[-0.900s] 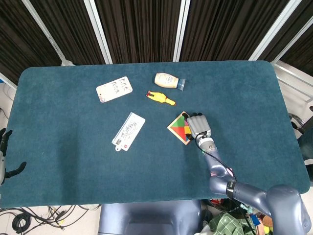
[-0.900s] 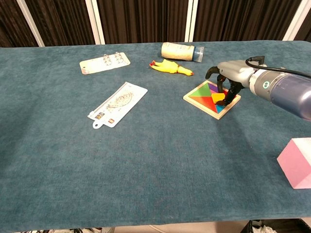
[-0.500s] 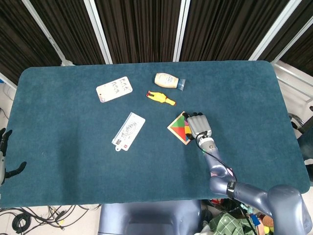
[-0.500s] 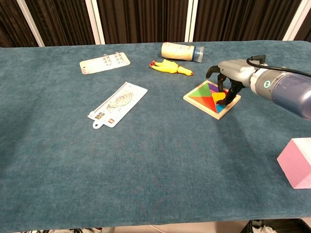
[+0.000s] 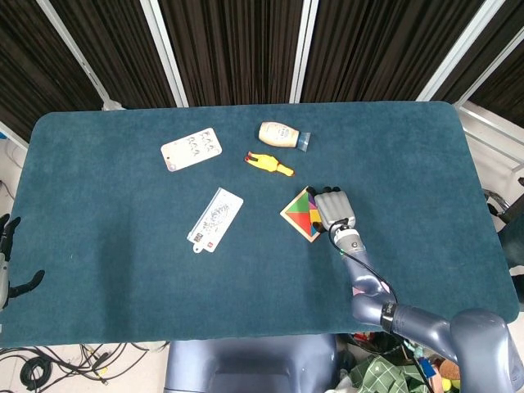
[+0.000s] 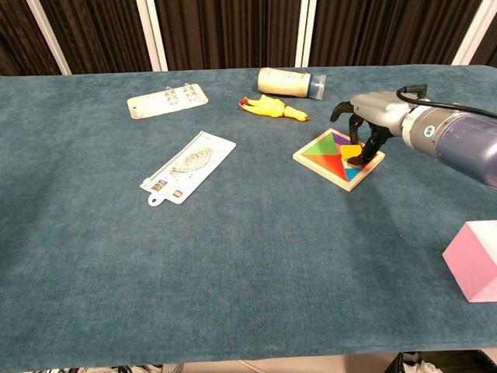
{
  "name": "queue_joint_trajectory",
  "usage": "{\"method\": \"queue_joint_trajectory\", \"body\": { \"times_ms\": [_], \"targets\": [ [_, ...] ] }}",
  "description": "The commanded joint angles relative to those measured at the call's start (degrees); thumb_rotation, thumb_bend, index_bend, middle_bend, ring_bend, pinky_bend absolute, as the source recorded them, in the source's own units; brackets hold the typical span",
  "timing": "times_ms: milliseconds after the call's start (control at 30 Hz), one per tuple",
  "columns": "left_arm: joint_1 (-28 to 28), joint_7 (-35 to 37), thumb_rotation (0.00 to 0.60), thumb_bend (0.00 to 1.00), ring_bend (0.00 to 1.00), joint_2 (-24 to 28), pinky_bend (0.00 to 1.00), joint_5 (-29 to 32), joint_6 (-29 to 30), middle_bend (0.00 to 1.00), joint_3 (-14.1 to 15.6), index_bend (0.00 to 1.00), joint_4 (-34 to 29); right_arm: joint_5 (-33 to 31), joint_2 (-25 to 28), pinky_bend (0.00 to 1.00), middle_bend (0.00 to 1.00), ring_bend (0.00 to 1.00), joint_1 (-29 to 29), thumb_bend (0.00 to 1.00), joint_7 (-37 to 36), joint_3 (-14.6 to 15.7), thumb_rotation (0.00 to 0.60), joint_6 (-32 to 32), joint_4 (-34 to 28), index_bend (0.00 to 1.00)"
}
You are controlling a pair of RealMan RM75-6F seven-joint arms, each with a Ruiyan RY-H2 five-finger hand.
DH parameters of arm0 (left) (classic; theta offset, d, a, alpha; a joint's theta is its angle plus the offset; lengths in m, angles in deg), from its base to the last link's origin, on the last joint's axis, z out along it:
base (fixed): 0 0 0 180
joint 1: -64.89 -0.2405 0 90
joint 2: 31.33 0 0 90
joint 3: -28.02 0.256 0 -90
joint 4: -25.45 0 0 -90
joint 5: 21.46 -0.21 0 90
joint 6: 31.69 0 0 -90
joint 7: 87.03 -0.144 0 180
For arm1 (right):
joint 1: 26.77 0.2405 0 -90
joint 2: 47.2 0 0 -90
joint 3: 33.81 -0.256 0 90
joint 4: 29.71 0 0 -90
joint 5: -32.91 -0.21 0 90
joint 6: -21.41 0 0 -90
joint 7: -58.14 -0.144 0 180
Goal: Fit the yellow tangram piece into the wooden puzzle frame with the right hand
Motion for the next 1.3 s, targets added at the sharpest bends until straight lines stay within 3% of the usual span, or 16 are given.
{"method": "queue_joint_trajectory", "body": {
  "times_ms": [33,1300],
  "targets": [
    [0.0,0.0,0.600,0.21,0.00,0.0,0.00,0.0,0.0,0.00,0.0,0.07,0.0,-0.1,-0.1,0.22,0.48,0.22,0.0,0.26,0.0,0.1,0.600,-0.1,0.1,0.18],
    [0.0,0.1,0.600,0.21,0.00,0.1,0.00,0.2,-0.1,0.00,-0.1,0.07,0.1,0.2,-1.1,0.22,0.39,0.20,0.1,0.24,0.0,0.3,0.600,-0.7,0.8,0.18]
  ]
}}
